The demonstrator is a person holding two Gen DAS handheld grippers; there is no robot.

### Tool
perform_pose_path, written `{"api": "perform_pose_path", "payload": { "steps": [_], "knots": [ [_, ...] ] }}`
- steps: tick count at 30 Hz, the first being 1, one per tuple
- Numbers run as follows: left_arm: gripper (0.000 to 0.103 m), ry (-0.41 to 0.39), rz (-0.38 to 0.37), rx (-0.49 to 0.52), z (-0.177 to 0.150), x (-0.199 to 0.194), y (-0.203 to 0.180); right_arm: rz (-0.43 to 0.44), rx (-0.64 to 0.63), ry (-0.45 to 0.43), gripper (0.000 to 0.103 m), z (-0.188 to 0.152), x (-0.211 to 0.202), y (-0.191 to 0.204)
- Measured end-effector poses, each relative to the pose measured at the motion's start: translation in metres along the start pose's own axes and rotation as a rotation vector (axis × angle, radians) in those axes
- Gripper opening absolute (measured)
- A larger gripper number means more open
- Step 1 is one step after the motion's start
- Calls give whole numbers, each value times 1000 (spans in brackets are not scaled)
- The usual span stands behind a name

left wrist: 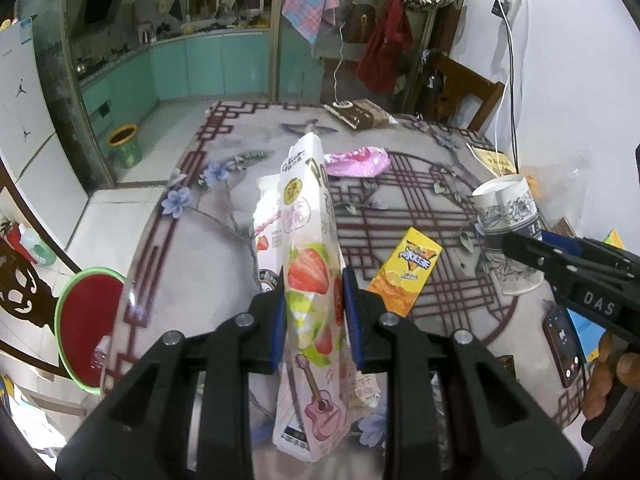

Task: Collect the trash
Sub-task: 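Carry the Pocky bag and paper cup over the red bucket with both grippers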

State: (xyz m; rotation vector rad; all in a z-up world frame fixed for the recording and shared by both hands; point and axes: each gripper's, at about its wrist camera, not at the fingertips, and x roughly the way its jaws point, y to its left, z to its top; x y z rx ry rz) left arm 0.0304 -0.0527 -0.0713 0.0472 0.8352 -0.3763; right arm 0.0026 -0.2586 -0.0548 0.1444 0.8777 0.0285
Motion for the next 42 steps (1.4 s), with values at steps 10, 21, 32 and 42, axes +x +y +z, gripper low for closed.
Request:
{"api": "perform_pose_path", "payload": {
  "steps": [10,21,32,42],
  "knots": [
    [24,-21,22,-15,2,-9,24,7,-21,-15,40,8,1,21],
    [24,-29,43,-40,4,-14,61,16,-49,-20,40,19,11,61],
    [24,-42,75,-75,10,-18,117,30,-84,-34,40,36,26,115],
    [24,-34,81,-100,14,-15,173,37,-104,-28,40,46,46,166]
  ]
}}
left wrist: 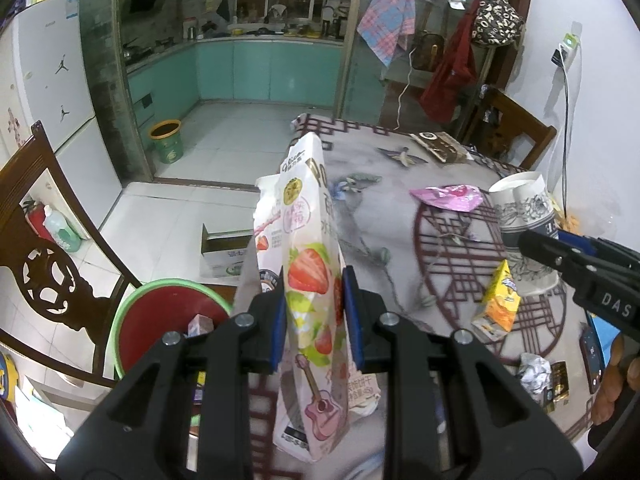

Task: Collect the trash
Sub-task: 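Carry the Pocky bag and paper cup over the red bucket with both grippers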

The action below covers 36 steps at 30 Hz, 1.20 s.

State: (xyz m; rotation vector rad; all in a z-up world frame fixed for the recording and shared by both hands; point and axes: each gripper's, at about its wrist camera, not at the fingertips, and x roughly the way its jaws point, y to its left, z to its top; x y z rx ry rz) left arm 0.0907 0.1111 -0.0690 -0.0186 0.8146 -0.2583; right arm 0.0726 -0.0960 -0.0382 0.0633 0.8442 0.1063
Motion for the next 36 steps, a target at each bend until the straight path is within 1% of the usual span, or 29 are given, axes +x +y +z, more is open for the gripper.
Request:
{"api": "perform_pose_path", "payload": {
  "steps": [8,17,21,28,33,36],
  "knots": [
    [24,10,20,-35,0,2,48,17,-29,15,40,9,18,43],
    [24,36,62,-93,-7,5,109,49,-89,47,40,17,45,105],
    [24,59,83,-118,-14,9,137,72,-109,70,40,19,61,130],
    [24,128,109,-163,-34,25,181,124,-154,129,40,18,91,174],
    [24,162,115,-182,-41,34,200,152,-191,157,40,21,109,202],
    [24,173,117,-184,-43,37,206,166,-208,173,40,22,119,215]
  ]
}}
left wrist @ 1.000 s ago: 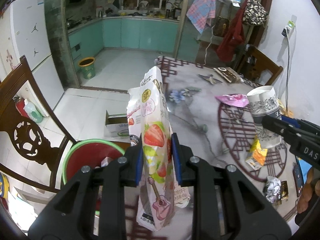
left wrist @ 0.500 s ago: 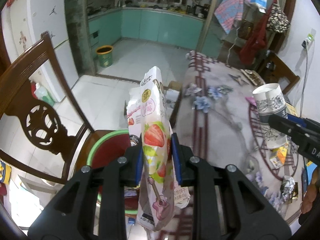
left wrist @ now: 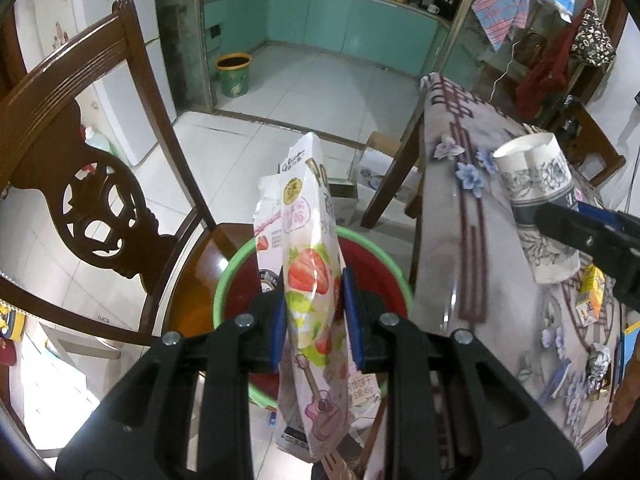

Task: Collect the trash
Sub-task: 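Carry the Pocky bag and paper cup over the red bucket with both grippers, then open both grippers to drop the bag and cup into the bucket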

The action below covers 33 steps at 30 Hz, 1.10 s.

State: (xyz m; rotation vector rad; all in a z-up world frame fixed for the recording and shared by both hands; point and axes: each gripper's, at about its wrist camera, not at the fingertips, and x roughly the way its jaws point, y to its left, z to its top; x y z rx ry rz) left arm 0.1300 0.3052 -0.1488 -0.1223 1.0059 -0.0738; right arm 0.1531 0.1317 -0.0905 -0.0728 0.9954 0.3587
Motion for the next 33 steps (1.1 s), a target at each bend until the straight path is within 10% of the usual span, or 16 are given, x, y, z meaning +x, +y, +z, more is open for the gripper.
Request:
{"api": "perform_pose_path", "payload": {
  "steps": [27,33],
  "knots": [
    [25,81,6,-26,-7,33,17,47,-43,66,41,9,37,25],
    [43,57,18,-36,-8,25,20,46,-48,43,53,10,27,25]
  ]
}}
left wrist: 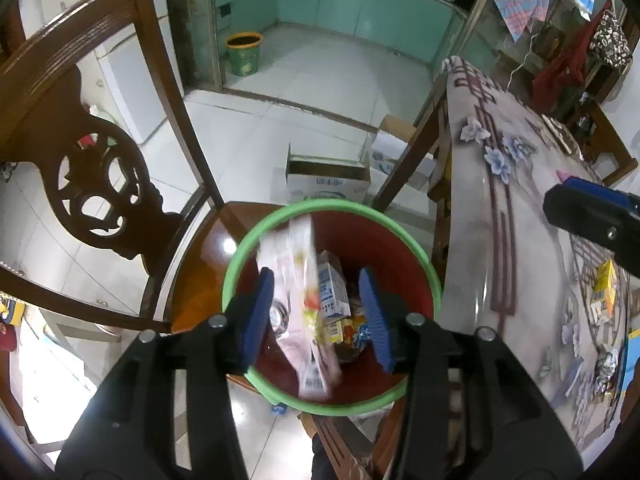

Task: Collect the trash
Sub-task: 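Open both grippers to drop the bag and cup into the bucket, then move both grippers back over the table trash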

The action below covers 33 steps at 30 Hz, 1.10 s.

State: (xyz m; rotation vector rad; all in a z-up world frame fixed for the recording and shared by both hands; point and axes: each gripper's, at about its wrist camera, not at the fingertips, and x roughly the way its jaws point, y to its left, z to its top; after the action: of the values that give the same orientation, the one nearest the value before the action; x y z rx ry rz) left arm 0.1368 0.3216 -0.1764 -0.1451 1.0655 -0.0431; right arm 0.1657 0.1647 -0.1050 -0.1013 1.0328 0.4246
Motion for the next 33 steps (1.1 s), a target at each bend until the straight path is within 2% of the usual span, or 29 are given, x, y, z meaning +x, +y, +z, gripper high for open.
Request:
{"api": "perform_pose_path", "payload": {
  "steps": [8,11,16,24,33],
  "knots": [
    [44,-45,-2,6,-2,-25,-11,-28,11,-54,54,-9,-32,-9],
    [44,-63,-12,33,-3,-34,-25,-48,45,-80,58,-19,-50,-24],
    [44,-81,-41,94,-7,-44,-61,-93,116,-99,58,-44,-74,-57],
    [44,-87,-111,204,-29,-55,-141,-179,254,-93,59,-111,-118,-127],
    [44,-66,-204,334,-67,-63,-244,-322,461,-58,59,-223,-179,-231]
  ]
}}
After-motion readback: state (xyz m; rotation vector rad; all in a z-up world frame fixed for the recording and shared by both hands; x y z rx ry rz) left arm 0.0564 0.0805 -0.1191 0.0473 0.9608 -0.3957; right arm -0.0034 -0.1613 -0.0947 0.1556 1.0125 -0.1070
